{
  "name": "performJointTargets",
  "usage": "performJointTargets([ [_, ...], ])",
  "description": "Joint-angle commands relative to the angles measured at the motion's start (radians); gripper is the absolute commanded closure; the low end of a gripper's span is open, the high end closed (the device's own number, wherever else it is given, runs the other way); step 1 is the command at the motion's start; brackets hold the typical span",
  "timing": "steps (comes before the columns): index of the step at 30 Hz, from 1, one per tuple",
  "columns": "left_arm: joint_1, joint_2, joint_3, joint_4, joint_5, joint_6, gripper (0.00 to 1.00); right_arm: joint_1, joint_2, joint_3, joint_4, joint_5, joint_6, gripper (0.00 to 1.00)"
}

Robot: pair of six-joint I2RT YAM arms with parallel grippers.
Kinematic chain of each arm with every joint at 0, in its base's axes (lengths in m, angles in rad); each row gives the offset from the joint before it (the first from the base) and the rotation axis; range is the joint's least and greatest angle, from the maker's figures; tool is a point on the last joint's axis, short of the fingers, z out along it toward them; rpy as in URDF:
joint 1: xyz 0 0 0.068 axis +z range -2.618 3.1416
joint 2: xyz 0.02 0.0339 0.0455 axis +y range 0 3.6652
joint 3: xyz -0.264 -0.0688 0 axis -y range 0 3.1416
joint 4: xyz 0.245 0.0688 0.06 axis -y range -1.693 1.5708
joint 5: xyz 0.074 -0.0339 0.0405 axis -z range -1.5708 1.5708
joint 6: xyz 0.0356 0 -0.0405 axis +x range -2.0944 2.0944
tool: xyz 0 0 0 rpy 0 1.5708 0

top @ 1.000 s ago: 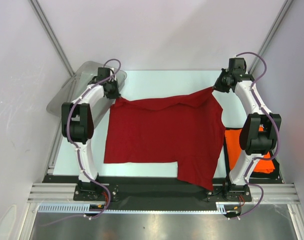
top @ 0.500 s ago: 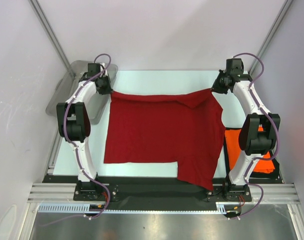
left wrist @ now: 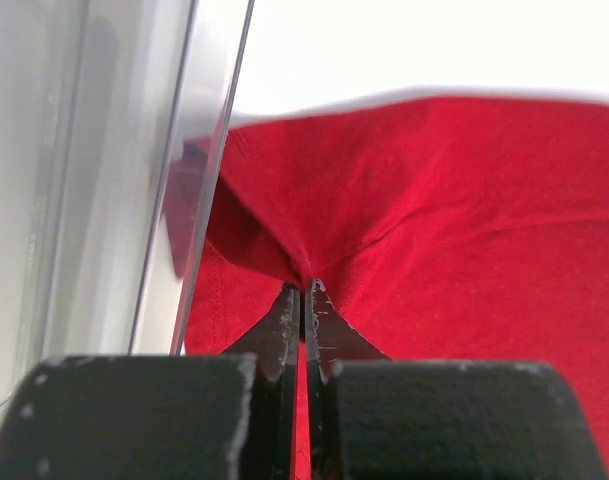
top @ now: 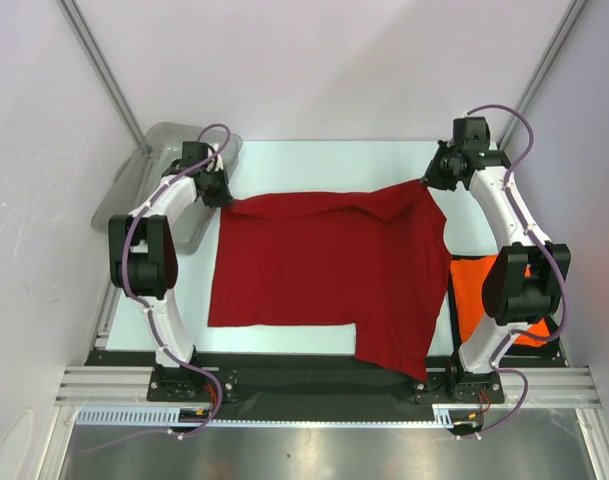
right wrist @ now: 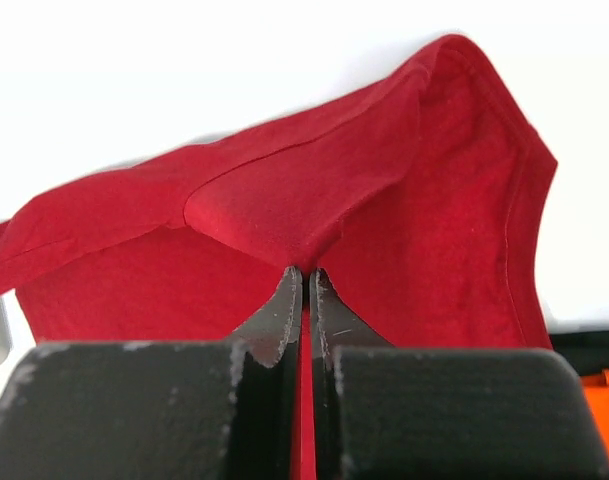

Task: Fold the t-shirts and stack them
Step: Fold the tshirt

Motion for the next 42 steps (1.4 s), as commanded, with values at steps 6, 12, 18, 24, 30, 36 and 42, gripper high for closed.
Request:
performJointTargets([
  [6, 0.001, -0.081, 0.029, -0.031, -0.033, -0.006, 1.0, 0.0, -0.078, -0.039, -0.039, 0.019, -0.007, 1.0],
  [12, 0.001, -0.119, -0.028, -0.043, -0.085, -0.011, 1.0, 0.003, -0.104, -0.063, -0.062, 0.008, -0.007, 1.0],
  [18, 0.001, -0.107, -0.049, -0.072, -0.126, -0.006, 0.98, 0.005, -0.114, -0.086, -0.098, 0.011, -0.006, 1.0],
  [24, 0.001, -0.081, -0.049, -0.074, -0.151, 0.008, 0.99, 0.007, -0.132, -0.112, -0.121, 0.011, -0.001, 1.0],
  [30, -0.01, -0.064, -0.057, -0.077, -0.162, 0.013, 0.99, 0.008, -0.117, -0.123, -0.129, 0.014, -0.009, 1.0],
  [36, -0.02, -0.045, -0.059, -0.091, -0.18, 0.023, 0.91, 0.008, -0.106, -0.132, -0.129, 0.028, -0.01, 1.0],
  [42, -0.036, -0.068, -0.063, -0.105, -0.189, 0.032, 0.69, 0.007, -0.078, -0.134, -0.16, 0.054, -0.003, 0.99],
])
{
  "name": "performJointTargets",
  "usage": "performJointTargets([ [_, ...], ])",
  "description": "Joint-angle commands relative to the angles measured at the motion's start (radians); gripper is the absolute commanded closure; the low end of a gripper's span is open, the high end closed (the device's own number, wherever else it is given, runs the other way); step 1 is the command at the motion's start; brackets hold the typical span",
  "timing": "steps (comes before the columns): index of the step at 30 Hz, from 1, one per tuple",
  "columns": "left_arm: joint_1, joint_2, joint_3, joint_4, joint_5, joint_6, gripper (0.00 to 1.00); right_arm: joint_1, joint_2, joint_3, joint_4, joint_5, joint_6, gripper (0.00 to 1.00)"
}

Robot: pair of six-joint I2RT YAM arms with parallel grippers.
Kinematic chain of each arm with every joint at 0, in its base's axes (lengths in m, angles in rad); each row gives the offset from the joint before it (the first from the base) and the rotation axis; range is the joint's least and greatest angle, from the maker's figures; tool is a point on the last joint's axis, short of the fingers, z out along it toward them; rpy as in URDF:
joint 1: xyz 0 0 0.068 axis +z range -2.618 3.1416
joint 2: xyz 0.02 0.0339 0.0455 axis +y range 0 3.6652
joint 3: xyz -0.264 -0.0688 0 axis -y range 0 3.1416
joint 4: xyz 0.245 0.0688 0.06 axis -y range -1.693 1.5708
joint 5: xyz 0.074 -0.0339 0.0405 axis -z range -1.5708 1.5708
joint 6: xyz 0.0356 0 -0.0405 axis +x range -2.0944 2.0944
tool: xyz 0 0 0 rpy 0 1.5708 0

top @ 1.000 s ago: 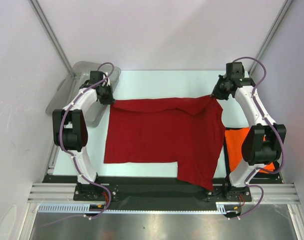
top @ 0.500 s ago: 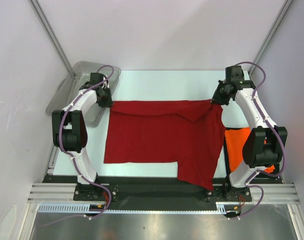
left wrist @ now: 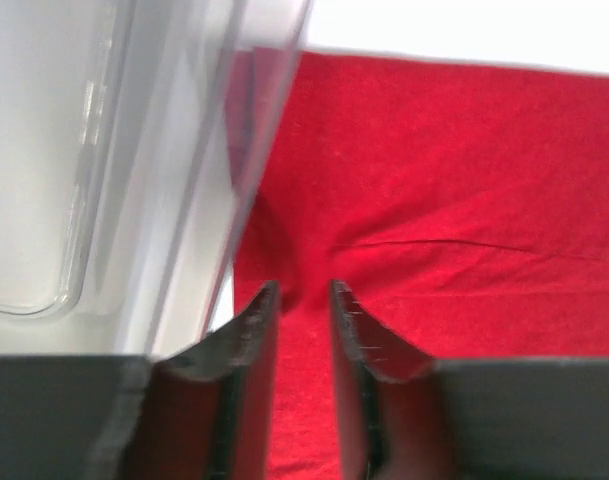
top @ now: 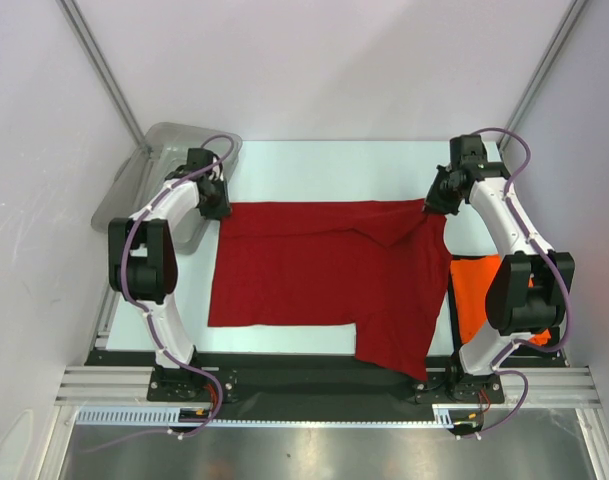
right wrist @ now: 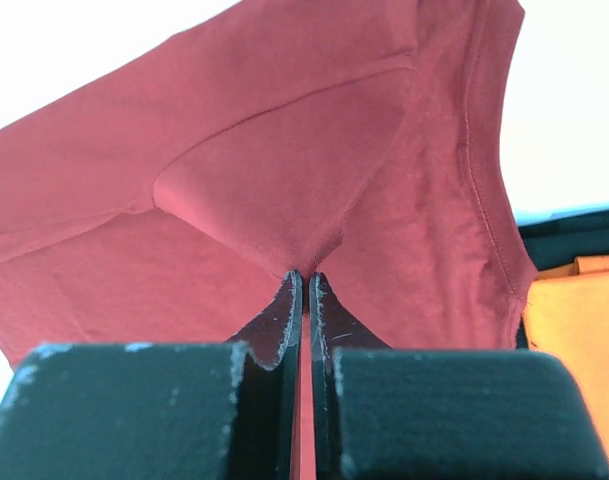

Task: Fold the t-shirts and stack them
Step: Fold the tshirt

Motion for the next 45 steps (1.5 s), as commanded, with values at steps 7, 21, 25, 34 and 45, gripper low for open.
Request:
performJointTargets([
  [7, -0.056, -0.181, -0.048, -0.041, 0.001, -0.015, 0.58, 0.003, 0.03, -0.016, -0.069, 0.035, -0.03, 0.94],
  [21, -0.182, 0.016, 0.108, -0.035, 0.119, 0.072, 0.69, 0.011, 0.015, -0.159, -0.02, 0.072, -0.005, 1.0],
  [25, -0.178, 0.073, 0.182, -0.081, 0.111, 0.068, 0.7, 0.009, 0.056, -0.106, -0.069, 0.086, -0.013, 0.78],
  [34, -0.178, 0.122, 0.199, -0.095, 0.14, 0.059, 0.69, -0.081, 0.28, 0.219, 0.096, 0.026, -0.062, 0.23],
  [45, -0.136, 0.223, 0.291, -0.119, 0.15, 0.077, 0.7, -0.113, 0.503, 0.366, 0.126, -0.046, -0.084, 0.38],
])
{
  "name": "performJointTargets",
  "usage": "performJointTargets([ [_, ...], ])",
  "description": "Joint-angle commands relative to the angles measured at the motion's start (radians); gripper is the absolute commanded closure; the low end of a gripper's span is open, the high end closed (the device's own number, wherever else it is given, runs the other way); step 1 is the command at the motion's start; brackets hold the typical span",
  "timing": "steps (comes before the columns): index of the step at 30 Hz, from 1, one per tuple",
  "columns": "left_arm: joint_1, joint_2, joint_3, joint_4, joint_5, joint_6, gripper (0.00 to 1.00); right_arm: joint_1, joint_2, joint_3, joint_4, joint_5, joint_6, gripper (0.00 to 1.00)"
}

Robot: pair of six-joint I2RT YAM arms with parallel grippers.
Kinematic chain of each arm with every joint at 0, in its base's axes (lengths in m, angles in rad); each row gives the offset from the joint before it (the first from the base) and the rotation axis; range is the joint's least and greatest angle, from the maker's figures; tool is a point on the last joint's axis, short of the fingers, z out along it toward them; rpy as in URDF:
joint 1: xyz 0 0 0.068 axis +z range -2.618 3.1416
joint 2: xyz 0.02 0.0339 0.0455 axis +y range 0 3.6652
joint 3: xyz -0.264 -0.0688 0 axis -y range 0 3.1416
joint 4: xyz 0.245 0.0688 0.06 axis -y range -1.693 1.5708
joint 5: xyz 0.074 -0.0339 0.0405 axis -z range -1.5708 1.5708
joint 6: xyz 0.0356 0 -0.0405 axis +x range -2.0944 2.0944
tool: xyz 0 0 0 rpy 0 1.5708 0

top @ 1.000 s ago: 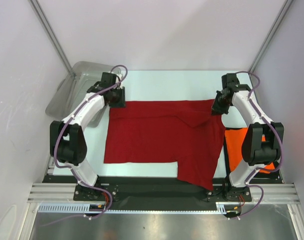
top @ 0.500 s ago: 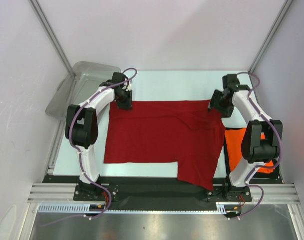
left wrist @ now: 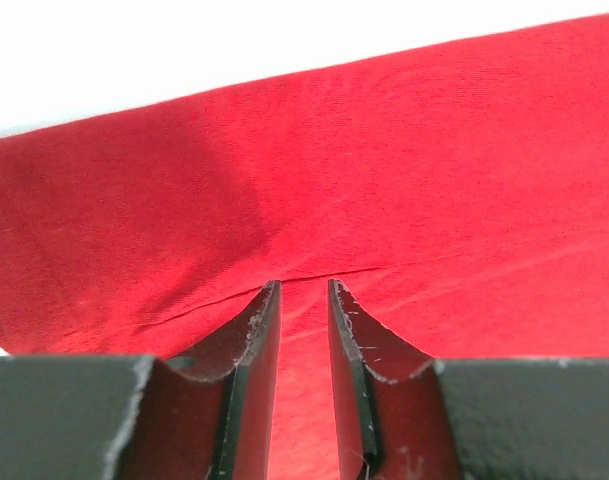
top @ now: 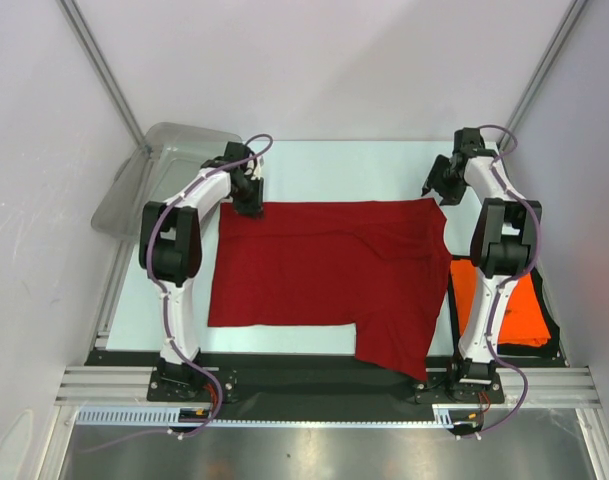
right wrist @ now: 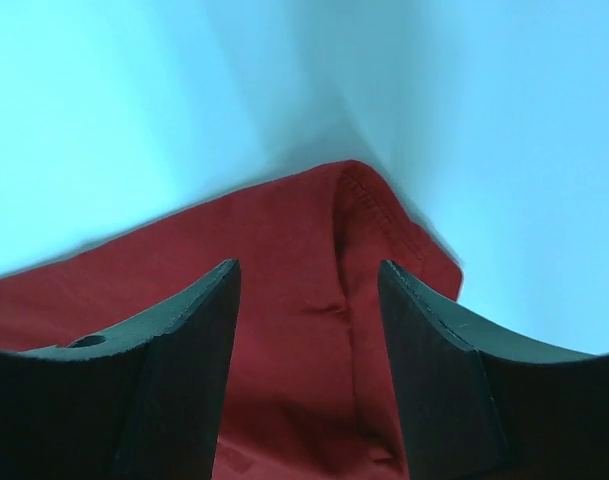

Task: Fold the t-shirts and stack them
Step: Fold the tshirt

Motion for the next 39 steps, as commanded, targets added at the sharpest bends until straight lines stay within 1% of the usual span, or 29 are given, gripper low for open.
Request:
performJointTargets([
  [1, 0.019, 0.016, 0.043, -0.007, 0.024, 0.023, 0.71, 0.005, 0.004, 0.008, 0.03, -0.043, -0.004, 0.38],
  [5, 0.021, 0.048, 0.074, -0.027, 0.019, 0.016, 0.71, 0.004, 0.027, -0.006, 0.066, -0.063, 0.013, 0.38],
  [10, 0.027, 0.064, 0.069, -0.027, 0.008, 0.008, 0.71, 0.002, 0.068, 0.038, 0.059, -0.06, 0.02, 0.47],
  [17, 0.042, 0.085, 0.069, -0.016, -0.002, -0.006, 0.73, -0.004, 0.103, 0.057, 0.054, -0.063, 0.025, 0.5],
  [19, 0.042, 0.09, 0.064, -0.002, -0.008, -0.011, 0.73, -0.004, 0.109, 0.057, 0.064, -0.067, 0.023, 0.53],
  [20, 0.044, 0.094, 0.063, 0.0, -0.01, -0.015, 0.73, -0.006, 0.114, 0.058, 0.074, -0.069, 0.023, 0.58],
  [21, 0.042, 0.108, 0.069, 0.0, -0.015, -0.017, 0.73, -0.009, 0.119, 0.057, 0.082, -0.066, 0.026, 0.71],
  [22, 0.042, 0.119, 0.074, -0.007, -0.018, -0.018, 0.73, -0.01, 0.123, 0.048, 0.097, -0.061, 0.03, 0.76],
  [23, 0.044, 0.126, 0.086, -0.007, -0.015, -0.024, 0.73, -0.013, 0.122, 0.035, 0.15, -0.048, 0.037, 0.81],
  [24, 0.044, 0.134, 0.093, -0.01, -0.01, -0.029, 0.73, -0.015, 0.116, 0.006, 0.183, -0.04, 0.052, 0.9],
  [25, 0.045, 0.151, 0.107, -0.013, 0.005, -0.034, 0.73, -0.018, 0.097, -0.017, 0.226, -0.04, 0.06, 0.93],
  [26, 0.047, 0.157, 0.113, -0.008, 0.008, -0.041, 0.73, -0.018, 0.093, -0.032, 0.317, -0.041, 0.065, 0.95],
  [28, 0.047, 0.166, 0.121, 0.012, 0.005, -0.049, 0.71, -0.022, 0.097, -0.045, 0.39, -0.043, 0.088, 1.0],
  [29, 0.048, 0.174, 0.133, 0.015, 0.011, -0.058, 0.7, -0.024, 0.108, -0.038, 0.437, -0.04, 0.094, 1.0],
  [30, 0.048, 0.186, 0.152, 0.012, 0.016, -0.06, 0.7, -0.026, 0.119, -0.023, 0.45, -0.031, 0.102, 1.0],
  [35, 0.05, 0.292, 0.328, -0.079, 0.007, -0.052, 0.72, -0.027, 0.212, 0.138, 0.476, -0.029, 0.163, 1.0],
  [38, 0.05, 0.297, 0.353, -0.068, -0.005, -0.038, 0.72, -0.027, 0.255, 0.202, 0.484, -0.05, 0.2, 1.0],
  [39, 0.05, 0.3, 0.369, -0.076, -0.012, -0.034, 0.72, -0.026, 0.281, 0.234, 0.467, -0.06, 0.207, 0.96],
])
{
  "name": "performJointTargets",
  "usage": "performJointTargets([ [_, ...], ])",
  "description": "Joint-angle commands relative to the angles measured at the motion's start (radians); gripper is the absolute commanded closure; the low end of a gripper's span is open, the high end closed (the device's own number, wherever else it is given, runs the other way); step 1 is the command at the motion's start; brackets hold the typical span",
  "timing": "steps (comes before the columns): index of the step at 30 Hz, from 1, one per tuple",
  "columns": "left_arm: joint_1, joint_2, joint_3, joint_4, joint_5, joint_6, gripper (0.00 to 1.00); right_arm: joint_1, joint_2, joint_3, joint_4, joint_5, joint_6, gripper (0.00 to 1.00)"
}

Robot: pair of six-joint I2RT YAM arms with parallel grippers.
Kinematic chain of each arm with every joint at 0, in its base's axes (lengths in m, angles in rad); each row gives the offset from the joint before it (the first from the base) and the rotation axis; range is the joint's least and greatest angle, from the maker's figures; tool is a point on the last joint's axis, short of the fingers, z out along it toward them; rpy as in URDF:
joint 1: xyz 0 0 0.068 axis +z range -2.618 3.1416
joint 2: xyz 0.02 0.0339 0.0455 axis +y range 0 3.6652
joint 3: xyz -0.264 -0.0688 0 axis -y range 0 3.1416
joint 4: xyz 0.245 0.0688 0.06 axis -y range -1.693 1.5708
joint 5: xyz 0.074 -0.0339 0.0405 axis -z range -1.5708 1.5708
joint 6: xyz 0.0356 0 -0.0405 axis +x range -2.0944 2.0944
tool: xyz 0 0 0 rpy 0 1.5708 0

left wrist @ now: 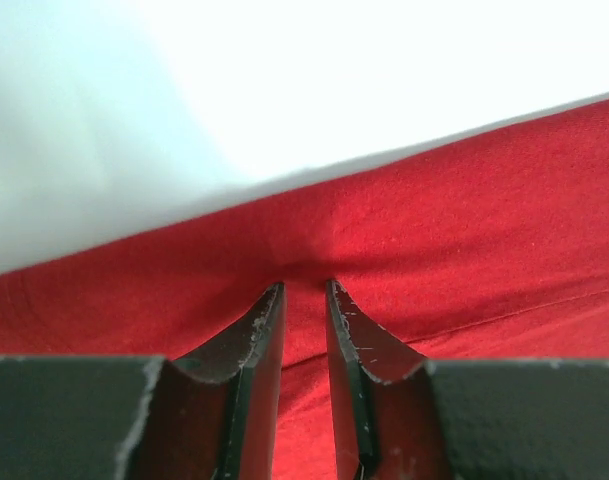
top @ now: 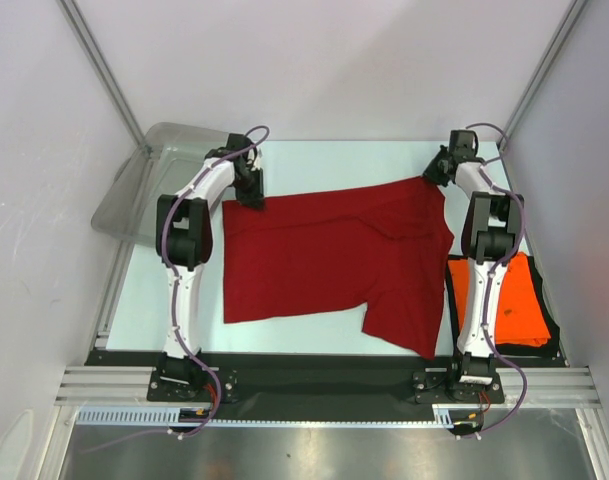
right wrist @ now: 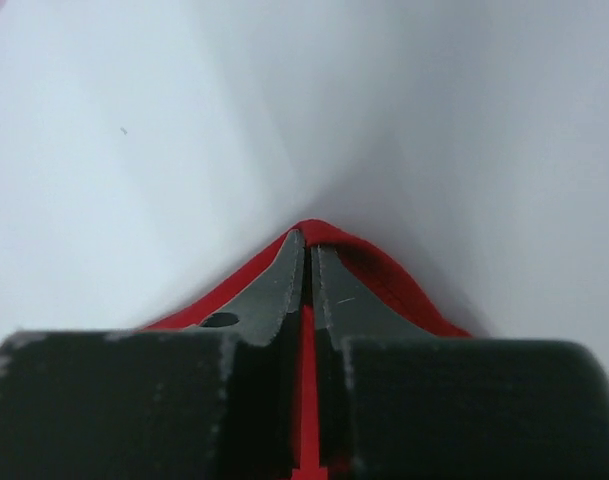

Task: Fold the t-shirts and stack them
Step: Fold the tshirt

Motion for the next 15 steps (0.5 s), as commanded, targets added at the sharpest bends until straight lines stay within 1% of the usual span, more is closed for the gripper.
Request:
performJointTargets([
  [1, 0.006, 0.045, 0.064, 0.008, -0.054, 0.024, 0.72, -0.011, 0.044, 0.134, 0.045, -0.004, 0.053, 0.91],
  [2, 0.006, 0.038, 0.076, 0.0, -0.057, 0.029, 0.72, -0.01, 0.054, 0.163, -0.023, -0.007, 0.056, 0.85],
  [3, 0.004, 0.004, 0.072, -0.006, -0.06, 0.03, 0.71, -0.007, 0.064, 0.226, -0.065, -0.008, 0.05, 0.71],
  [4, 0.001, -0.02, 0.064, -0.011, -0.065, 0.032, 0.69, -0.004, 0.064, 0.258, -0.113, -0.006, 0.041, 0.65],
  [5, -0.003, -0.046, 0.033, -0.014, -0.07, 0.038, 0.68, 0.001, 0.064, 0.301, -0.235, 0.037, 0.027, 0.55],
  [6, -0.009, -0.079, 0.009, -0.017, -0.076, 0.041, 0.64, 0.002, 0.065, 0.383, -0.304, 0.066, -0.011, 0.39],
  [7, -0.026, -0.156, -0.025, 0.003, -0.085, 0.047, 0.62, 0.002, 0.064, 0.428, -0.37, 0.127, -0.038, 0.34],
  [8, -0.037, -0.195, -0.104, 0.015, -0.088, 0.053, 0.6, 0.004, 0.053, 0.454, -0.494, 0.164, -0.06, 0.31],
  [9, -0.057, -0.241, -0.149, 0.029, -0.09, 0.053, 0.6, 0.005, 0.032, 0.456, -0.542, 0.216, -0.1, 0.25],
  [10, -0.066, -0.316, -0.193, 0.052, -0.087, 0.047, 0.6, 0.009, -0.026, 0.433, -0.573, 0.254, -0.115, 0.25],
  [11, -0.077, -0.359, -0.285, 0.061, -0.079, 0.041, 0.6, 0.016, -0.071, 0.398, -0.608, 0.267, -0.126, 0.24],
  [12, -0.094, -0.396, -0.338, 0.079, -0.067, 0.035, 0.6, 0.025, -0.112, 0.346, -0.613, 0.275, -0.135, 0.25],
  [13, -0.101, -0.472, -0.388, 0.116, -0.048, 0.021, 0.61, 0.056, -0.205, 0.239, -0.613, 0.279, -0.147, 0.26],
  [14, -0.109, -0.506, -0.489, 0.136, -0.009, 0.018, 0.62, 0.076, -0.25, 0.164, -0.601, 0.273, -0.155, 0.31],
  [15, -0.124, -0.539, -0.54, 0.158, 0.004, 0.015, 0.63, 0.087, -0.296, 0.099, -0.586, 0.266, -0.163, 0.34],
])
